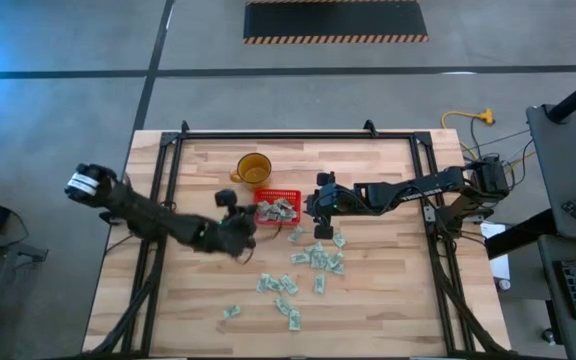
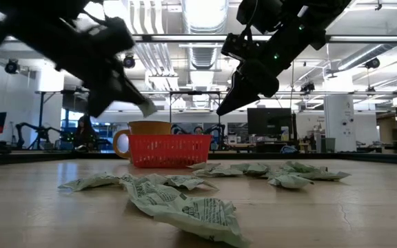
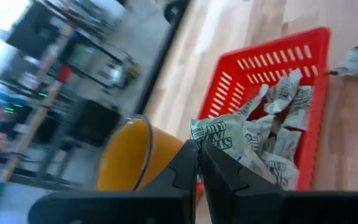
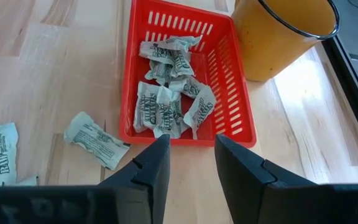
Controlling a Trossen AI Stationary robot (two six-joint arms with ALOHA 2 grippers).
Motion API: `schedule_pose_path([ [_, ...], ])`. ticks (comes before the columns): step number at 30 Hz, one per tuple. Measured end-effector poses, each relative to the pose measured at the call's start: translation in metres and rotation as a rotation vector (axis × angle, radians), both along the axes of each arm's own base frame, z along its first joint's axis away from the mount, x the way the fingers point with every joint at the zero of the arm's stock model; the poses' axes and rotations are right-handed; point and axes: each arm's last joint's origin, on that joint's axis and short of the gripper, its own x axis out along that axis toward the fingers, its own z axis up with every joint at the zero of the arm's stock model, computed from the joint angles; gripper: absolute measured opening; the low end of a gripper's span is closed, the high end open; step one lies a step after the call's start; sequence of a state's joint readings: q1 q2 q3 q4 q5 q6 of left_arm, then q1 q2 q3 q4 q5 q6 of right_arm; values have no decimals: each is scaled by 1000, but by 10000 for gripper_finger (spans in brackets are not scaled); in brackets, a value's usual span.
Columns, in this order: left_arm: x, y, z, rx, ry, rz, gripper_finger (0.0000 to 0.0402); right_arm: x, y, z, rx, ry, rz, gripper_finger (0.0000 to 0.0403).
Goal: Pick and place Stevia / Truvia into bins
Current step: Put the gray stevia packet into the red basket
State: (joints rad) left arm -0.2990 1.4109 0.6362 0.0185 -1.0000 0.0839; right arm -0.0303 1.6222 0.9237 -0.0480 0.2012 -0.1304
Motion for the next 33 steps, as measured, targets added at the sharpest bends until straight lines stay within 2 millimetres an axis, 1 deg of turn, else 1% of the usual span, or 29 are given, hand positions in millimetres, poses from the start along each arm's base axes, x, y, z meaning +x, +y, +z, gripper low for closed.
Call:
schedule_pose_path([
  [4, 10, 24, 2, -89, 13, -42, 1, 0, 0, 0, 0, 0, 0, 117],
  [8, 15, 36, 6, -97, -27, -26, 1, 0, 0, 0, 0, 1, 0, 118],
  [12, 17, 41, 8, -94, -35, -33, 1, 0, 0, 0, 0, 1, 0, 113],
  [19, 17, 41, 7, -98, -28, -44, 6, 0, 0, 0, 0, 2, 0, 109],
  [22, 17, 40, 6, -121, -22, -76, 30, 0, 0, -1, 0, 3, 0, 111],
  [26, 17, 39, 5, -131, -16, -88, 75, -2, 0, -2, 7, 27, -6, 110],
  [30, 16, 39, 4, -136, -18, -85, 114, -11, 0, -10, 32, 145, -30, 107],
  [33, 16, 39, 4, -140, -19, -84, 134, -19, 1, -16, 54, 246, -56, 108],
])
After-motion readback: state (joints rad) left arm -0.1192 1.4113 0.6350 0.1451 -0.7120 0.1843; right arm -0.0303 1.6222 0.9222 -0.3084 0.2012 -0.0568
